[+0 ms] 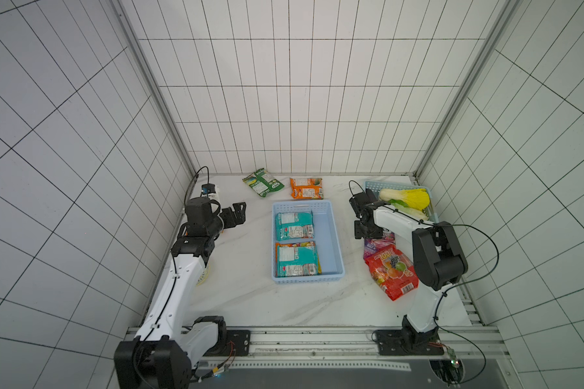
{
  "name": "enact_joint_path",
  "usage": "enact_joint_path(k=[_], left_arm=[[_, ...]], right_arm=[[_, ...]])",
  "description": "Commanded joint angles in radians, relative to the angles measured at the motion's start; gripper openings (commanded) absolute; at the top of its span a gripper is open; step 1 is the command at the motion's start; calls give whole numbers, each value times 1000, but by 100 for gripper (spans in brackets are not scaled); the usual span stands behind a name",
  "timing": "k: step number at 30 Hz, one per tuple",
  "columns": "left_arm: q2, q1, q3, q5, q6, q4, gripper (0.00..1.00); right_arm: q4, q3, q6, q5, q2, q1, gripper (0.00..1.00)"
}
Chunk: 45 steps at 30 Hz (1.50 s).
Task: Put the candies in the basket
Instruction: Pick up the candy at the center of the board.
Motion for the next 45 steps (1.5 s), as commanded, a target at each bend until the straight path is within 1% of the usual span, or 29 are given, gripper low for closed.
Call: enact_joint_path(k=[1,5,8,11,13,16,19,23,26,30,38,43,45], left_arm=[[-9,-7,16,-6,15,11,98],[1,-3,31,-10,10,-3,98],[0,-6,14,0,10,19,98],[7,-5,23,3,5,4,98],[9,-6,30,-1,3,5,98],[1,-8,13,11,4,20,98],[8,-8,29,3,5,1,98],[0,-11,10,12,7,22,98],[4,-8,15,19,4,11,98],[1,-8,10,15,4,23,98],[0,-1,5,18,5,25,98],[4,3,21,14,1,10,98],[-2,3,7,19,0,24,98]], right_arm=[[24,-42,10,11,21,-6,55],[13,-41,1,9,18,-6,45],[31,-55,-18,7,10,-6,27],[-5,-31,-34,29,1,-6,10],[-10,-33,-38,25,-31,-5,1],[-15,-38,-52,30,-67,-5,0],[-71,-8,-42,24,-102,-6,0],[-92,10,-51,-30,-157,-5,0],[-170,67,-60,-62,-173,-5,0],[-201,89,-71,-142,-233,-2,0],[-286,167,-144,-193,-339,7,0],[-363,272,-230,-240,-348,13,0],[-373,298,-265,-269,-352,18,0]])
